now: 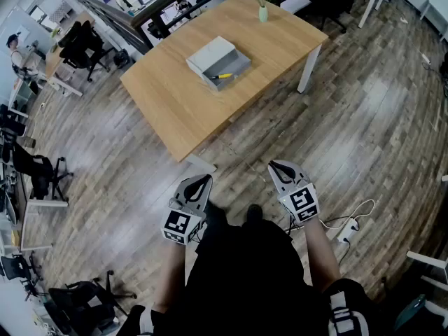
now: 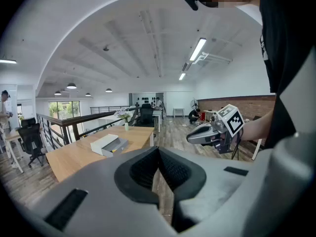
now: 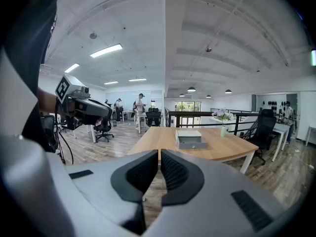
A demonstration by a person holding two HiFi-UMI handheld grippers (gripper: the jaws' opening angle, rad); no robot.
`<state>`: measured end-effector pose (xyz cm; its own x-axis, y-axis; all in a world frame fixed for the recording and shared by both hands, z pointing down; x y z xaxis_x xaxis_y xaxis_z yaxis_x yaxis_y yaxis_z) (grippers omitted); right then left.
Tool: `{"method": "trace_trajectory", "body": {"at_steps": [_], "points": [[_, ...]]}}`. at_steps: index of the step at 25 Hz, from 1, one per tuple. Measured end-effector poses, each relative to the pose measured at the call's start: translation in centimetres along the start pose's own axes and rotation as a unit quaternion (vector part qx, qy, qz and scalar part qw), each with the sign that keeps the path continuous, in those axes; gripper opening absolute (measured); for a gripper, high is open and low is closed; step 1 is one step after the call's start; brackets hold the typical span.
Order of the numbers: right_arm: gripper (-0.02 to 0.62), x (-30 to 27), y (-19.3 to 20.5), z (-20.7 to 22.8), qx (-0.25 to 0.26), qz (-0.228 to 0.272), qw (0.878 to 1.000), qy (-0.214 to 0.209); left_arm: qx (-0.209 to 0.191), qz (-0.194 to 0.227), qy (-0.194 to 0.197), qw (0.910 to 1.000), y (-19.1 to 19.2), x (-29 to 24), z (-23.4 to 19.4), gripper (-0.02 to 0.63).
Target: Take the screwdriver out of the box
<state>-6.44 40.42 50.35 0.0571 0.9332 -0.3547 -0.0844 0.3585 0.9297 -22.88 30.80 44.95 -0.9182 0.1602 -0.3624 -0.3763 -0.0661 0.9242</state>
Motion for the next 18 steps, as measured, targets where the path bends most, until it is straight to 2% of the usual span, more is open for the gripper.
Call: {"method": "trace_trajectory", "body": {"at_steps": [7,14,18], "points": [[0.035,1.0,0.3,-0.1,0.011,0.001,1.000,-0.010,-0.003,-0.003,-0.012,0.9999,-0.3,1.0,1.2,0.022],[0.035,0.0,0.2,-0.9,0.010,0.004,1.000,-0.018,-0.010,-0.014,-0.016,0.9997,-0.2,1.8,0.2,0.023],[0.035,-0.8,-0.6,-1.3,-0.008,0.020,0.999,-0.029,-0.011,-0.004,-0.017,0.9998,-0.6,1.9,-0.6,0.023]]}}
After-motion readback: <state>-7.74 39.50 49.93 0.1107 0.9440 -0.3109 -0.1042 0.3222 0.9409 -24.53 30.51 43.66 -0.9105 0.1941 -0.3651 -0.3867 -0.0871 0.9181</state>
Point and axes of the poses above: the fingertips, and each gripper's own axes: x backward along the fingers, z to its right, y out of its underside, the point moved 2 cm from there along x, backward along the fingers, and after that the axes turned 6 degrees about -x, right-handed, at the moved point
